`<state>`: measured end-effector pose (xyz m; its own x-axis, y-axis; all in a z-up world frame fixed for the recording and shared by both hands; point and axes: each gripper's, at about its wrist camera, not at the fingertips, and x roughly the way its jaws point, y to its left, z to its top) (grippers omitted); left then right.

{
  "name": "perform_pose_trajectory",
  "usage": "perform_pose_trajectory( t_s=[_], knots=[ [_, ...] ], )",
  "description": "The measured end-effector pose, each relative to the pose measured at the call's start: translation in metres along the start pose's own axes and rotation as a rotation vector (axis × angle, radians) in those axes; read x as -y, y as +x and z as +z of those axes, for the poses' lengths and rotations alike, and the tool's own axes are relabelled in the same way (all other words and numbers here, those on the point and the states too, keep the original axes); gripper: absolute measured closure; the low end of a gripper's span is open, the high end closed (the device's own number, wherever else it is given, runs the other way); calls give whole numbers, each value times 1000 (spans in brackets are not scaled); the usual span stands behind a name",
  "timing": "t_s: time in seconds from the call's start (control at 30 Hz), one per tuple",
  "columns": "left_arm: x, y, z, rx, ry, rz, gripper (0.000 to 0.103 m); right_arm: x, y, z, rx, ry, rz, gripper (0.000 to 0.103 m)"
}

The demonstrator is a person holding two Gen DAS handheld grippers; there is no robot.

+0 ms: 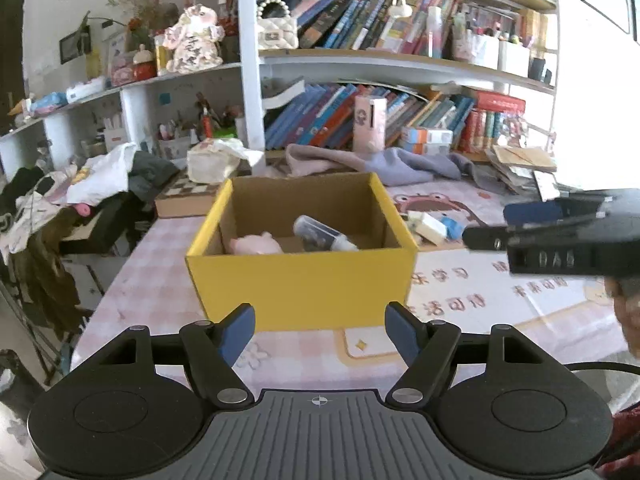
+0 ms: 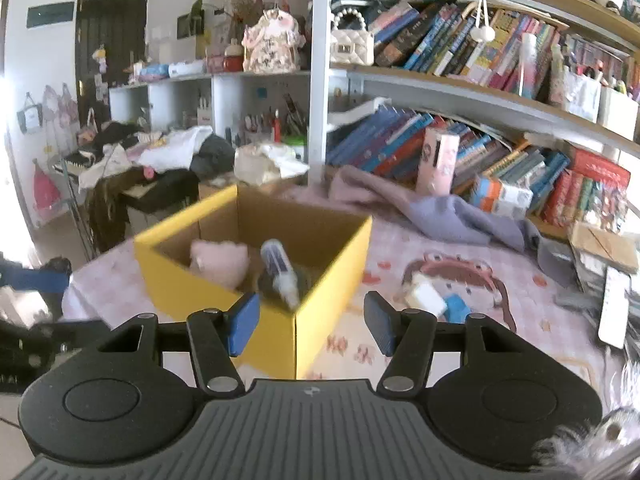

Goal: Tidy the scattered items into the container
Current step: 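Move both tools away from the box toward the white charger and blue clip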

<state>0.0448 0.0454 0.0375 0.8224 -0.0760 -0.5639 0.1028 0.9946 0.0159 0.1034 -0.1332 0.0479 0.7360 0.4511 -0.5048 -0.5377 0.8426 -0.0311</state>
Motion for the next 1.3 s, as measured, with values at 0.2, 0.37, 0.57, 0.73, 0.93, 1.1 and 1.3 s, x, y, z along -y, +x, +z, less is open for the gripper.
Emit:
perform_pose_trajectory(
  t_s=[0.2,0.37,0.57,0.73,0.93,1.1,1.3],
  knots=[
    [19,-1,-14,-23,31,-50,27,-19,-19,-36,-34,-63,-32,45],
    [35,2,-22,-43,71,-91,25,-19,-31,-52,-68,-51,-59,43],
    [50,7,-27,-61,95,-133,19,-5,-35,-62,-131,5,-98,42],
    [68,17,-27,-84,132,-177,19,6,-38,-70,-173,16,-134,39],
    [91,30,-19,-86,178,-231,19,26,-40,-76,-191,24,-176,35],
    [114,46,-10,-91,225,-275,19,51,-40,-79,-208,62,-211,35],
    [141,71,2,-104,266,-314,19,84,-33,-81,-230,97,-240,35]
  ],
)
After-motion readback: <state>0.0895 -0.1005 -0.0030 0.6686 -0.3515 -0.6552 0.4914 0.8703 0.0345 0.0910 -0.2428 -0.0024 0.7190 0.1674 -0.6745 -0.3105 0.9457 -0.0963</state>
